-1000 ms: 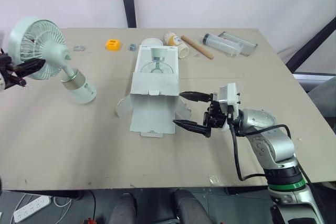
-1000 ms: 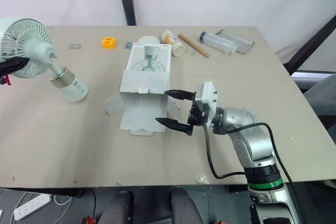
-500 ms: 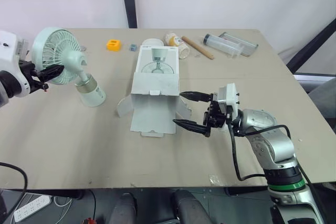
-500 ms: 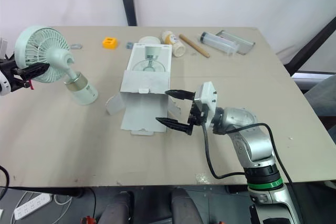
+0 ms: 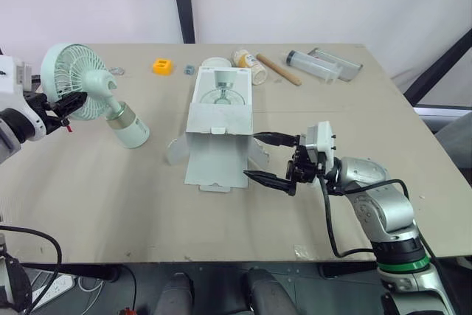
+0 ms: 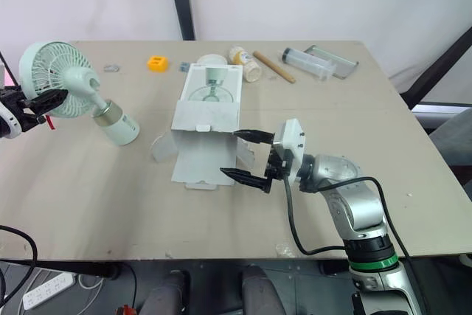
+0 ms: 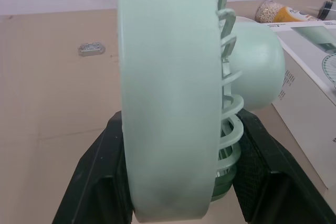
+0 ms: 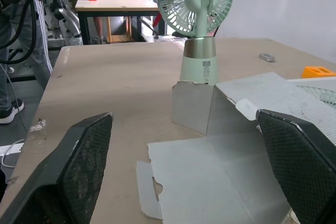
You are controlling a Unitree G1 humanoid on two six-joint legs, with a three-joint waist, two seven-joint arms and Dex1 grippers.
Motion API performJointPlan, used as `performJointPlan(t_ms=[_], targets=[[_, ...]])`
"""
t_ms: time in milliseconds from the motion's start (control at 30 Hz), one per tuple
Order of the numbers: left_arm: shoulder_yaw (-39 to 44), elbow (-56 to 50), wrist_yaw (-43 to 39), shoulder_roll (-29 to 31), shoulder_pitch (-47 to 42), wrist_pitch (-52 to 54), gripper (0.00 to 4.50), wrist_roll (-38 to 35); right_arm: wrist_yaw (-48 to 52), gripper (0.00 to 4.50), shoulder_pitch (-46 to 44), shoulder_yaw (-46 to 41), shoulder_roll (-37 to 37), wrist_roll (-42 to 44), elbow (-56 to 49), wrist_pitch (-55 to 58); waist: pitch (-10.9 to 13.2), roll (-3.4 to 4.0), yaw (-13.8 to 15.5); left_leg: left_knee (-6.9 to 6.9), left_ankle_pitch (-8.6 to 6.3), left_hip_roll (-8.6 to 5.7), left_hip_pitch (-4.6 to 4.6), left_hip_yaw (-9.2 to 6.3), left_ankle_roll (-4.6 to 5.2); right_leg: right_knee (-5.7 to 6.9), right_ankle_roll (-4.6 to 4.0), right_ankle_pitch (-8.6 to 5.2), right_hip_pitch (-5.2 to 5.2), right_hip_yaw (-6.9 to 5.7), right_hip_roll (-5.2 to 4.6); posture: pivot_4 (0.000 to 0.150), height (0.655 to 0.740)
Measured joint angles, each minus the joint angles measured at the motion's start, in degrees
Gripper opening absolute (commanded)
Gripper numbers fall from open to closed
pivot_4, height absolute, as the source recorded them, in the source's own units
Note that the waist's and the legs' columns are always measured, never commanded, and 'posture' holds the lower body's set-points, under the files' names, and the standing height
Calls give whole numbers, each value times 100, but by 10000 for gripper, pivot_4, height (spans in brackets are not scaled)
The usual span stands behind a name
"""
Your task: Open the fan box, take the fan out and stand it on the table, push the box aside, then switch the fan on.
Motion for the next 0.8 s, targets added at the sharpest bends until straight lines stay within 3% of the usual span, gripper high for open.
performJointPlan(t_ms=[33,100,233,267,800], targets=[[-32,40,-15,-1,-29,-47,18693,33,-2,45000,0,0,0,-1,0,-4,-1,1,0,0,0,0,0,0,0,0,0,0,0,0,0,1500,7400],[-92,110,-62,-19,-102,-122,28818,87,-8,45000,1,0,0,-4,0,-21,-2,3,0,0,0,0,0,0,0,0,0,0,0,0,0,1500,7400],[-365,392,-107,-123,-135,-219,42688,289,-26,45000,9,0,0,-26,0,-50,1,-2,-21,-1,0,2,-17,0,0,0,0,0,-15,2,3,1500,7400],[-423,434,-122,-173,-135,-220,44224,312,-45,45000,9,0,1,-30,0,-51,2,-6,-21,0,0,2,-30,0,-1,0,-4,2,-25,2,3,1500,7400],[-457,235,-450,-236,67,-231,44224,345,-87,45000,22,0,1,-34,-3,-51,6,-12,-22,-3,-2,1,-40,0,-3,-1,-29,16,-37,2,1,1500,7400]])
